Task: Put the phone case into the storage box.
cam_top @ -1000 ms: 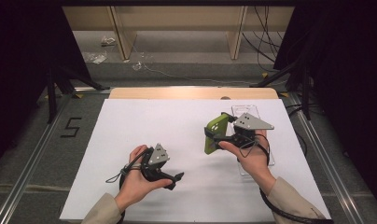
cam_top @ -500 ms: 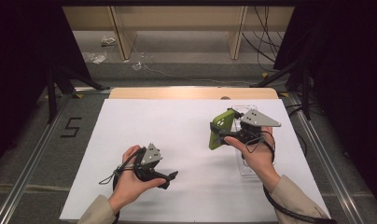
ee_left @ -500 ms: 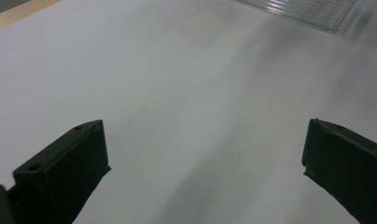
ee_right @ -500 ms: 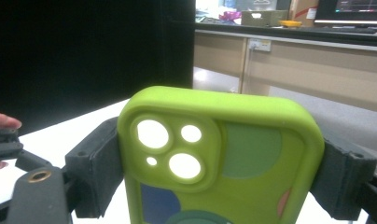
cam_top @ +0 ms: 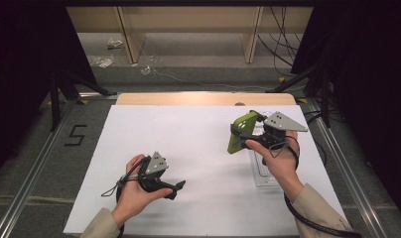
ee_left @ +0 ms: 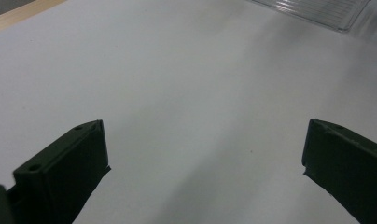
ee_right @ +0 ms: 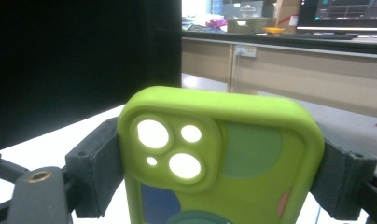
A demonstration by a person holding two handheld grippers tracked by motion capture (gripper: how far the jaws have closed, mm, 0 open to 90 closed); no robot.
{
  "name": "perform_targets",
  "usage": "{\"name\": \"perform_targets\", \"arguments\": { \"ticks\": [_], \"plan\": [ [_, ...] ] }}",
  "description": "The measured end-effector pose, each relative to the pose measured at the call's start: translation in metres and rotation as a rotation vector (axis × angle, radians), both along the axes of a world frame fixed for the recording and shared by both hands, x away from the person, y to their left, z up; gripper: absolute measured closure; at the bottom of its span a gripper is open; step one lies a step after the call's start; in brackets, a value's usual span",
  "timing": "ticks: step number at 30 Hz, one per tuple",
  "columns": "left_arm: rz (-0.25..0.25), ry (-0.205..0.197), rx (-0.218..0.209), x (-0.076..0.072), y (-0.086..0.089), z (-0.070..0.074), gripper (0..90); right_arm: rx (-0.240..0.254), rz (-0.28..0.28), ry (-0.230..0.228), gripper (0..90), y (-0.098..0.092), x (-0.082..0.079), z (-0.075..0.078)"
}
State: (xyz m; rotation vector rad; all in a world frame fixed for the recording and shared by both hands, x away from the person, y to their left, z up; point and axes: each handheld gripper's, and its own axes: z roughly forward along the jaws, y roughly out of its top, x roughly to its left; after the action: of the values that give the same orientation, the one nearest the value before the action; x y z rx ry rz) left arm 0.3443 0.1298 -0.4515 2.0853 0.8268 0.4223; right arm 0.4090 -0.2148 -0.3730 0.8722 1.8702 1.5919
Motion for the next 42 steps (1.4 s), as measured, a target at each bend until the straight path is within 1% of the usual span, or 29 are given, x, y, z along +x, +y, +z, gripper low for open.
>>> {"name": "perform_targets", "arguments": {
  "ticks": [10,16,22,32,42],
  "plan": [
    [0.016,0.002,0.002,0.000,0.006,0.000,0.0,0.010,-0.039,-0.011,17.0,-0.012,0.004,0.006],
    [0.026,0.000,-0.004,0.000,0.009,0.000,0.0,0.011,-0.064,-0.021,17.0,-0.020,0.007,0.008],
    [0.031,0.003,-0.005,0.000,0.010,-0.001,0.0,0.005,-0.086,-0.024,17.0,-0.025,0.009,0.008],
    [0.039,0.003,-0.006,0.000,0.014,-0.001,0.0,0.012,-0.121,-0.021,16.9,-0.036,0.014,0.008],
    [0.042,0.002,-0.011,-0.001,0.017,-0.002,0.0,0.015,-0.145,-0.021,17.0,-0.044,0.018,0.008]
  ]
}}
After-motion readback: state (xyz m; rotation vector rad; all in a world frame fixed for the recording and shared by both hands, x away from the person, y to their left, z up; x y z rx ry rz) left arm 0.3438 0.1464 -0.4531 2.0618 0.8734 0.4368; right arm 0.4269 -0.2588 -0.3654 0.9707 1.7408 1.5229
